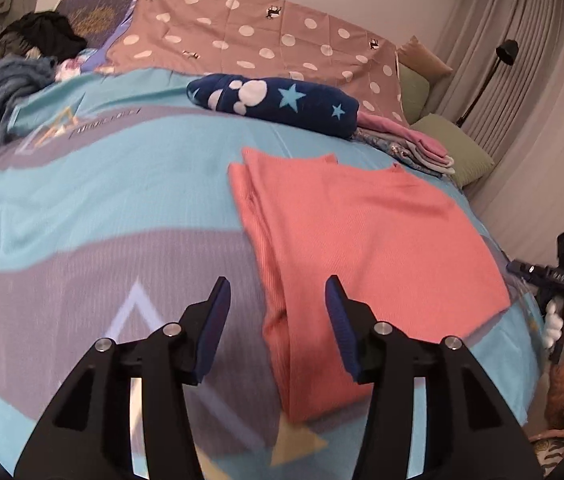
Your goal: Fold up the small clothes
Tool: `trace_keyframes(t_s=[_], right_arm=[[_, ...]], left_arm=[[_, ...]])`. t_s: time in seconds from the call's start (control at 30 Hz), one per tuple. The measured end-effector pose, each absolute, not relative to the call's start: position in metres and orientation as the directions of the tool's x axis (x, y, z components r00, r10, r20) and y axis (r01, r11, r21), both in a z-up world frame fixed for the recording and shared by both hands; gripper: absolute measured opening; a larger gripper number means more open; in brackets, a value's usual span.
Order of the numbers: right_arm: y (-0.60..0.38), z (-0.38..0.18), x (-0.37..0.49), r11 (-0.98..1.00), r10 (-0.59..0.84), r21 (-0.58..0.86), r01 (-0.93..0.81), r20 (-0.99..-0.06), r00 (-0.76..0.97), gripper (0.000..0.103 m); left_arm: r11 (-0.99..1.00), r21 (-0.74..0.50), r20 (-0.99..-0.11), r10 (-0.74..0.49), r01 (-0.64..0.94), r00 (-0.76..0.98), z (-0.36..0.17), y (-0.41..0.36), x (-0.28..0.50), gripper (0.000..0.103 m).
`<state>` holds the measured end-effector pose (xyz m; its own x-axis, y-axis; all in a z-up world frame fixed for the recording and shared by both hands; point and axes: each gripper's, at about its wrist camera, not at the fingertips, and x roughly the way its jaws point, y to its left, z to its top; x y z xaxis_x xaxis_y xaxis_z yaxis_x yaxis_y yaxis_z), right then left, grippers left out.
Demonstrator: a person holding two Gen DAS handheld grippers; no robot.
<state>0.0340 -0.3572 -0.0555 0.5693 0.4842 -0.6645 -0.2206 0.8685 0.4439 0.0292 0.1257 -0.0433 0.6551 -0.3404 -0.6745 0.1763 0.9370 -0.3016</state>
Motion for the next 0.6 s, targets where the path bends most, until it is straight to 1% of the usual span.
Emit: trace_keyframes(t_s=[0.13,0.23,0.3,0.33,0.43,0.5,0.53,0.57,0.6], right_arm=[[-0.349,-0.042,0.087,0.854,0.513,0.446,-0.268,-0.641,0.571,0.036],[-0.346,-0.048,0.132,0.833,0.542,0.494,-0.250,-0.633,0.553,0.037],[-0.347,-0.053,0.162,0.839,0.527,0.495,-0.226,-0.637,0.562,0.039],[-0.346,-0.055,0.174,0.841,0.522,0.495,-0.217,-0.639,0.565,0.041],[-0.345,-0.065,0.210,0.822,0.553,0.525,-0.221,-0.642,0.531,0.051],[-0.340,-0.073,0.226,0.799,0.587,0.554,-0.233,-0.637,0.500,0.052],[-0.337,-0.077,0.233,0.784,0.609,0.572,-0.242,-0.632,0.479,0.053],[-0.335,-0.079,0.237,0.774,0.624,0.582,-0.252,-0.630,0.462,0.052],[-0.330,-0.082,0.241,0.771,0.631,0.578,-0.267,-0.636,0.445,0.045]], left_arm=[[0.936,-0.312,-0.684,-0.340,0.162,0.646,-0.044,0.120,0.081,0.051],[0.942,-0.297,-0.708,-0.329,0.159,0.625,-0.050,0.114,0.120,0.051],[0.945,-0.285,-0.727,-0.322,0.161,0.607,-0.056,0.111,0.147,0.051],[0.947,-0.280,-0.735,-0.317,0.157,0.600,-0.059,0.110,0.156,0.051],[0.950,-0.274,-0.753,-0.307,0.147,0.581,-0.068,0.110,0.184,0.051],[0.946,-0.287,-0.757,-0.321,0.152,0.570,-0.073,0.110,0.196,0.051],[0.938,-0.306,-0.754,-0.345,0.166,0.559,-0.076,0.109,0.201,0.049],[0.932,-0.315,-0.746,-0.360,0.178,0.561,-0.076,0.108,0.203,0.029],[0.930,-0.317,-0.737,-0.366,0.188,0.568,-0.076,0.107,0.204,0.012]])
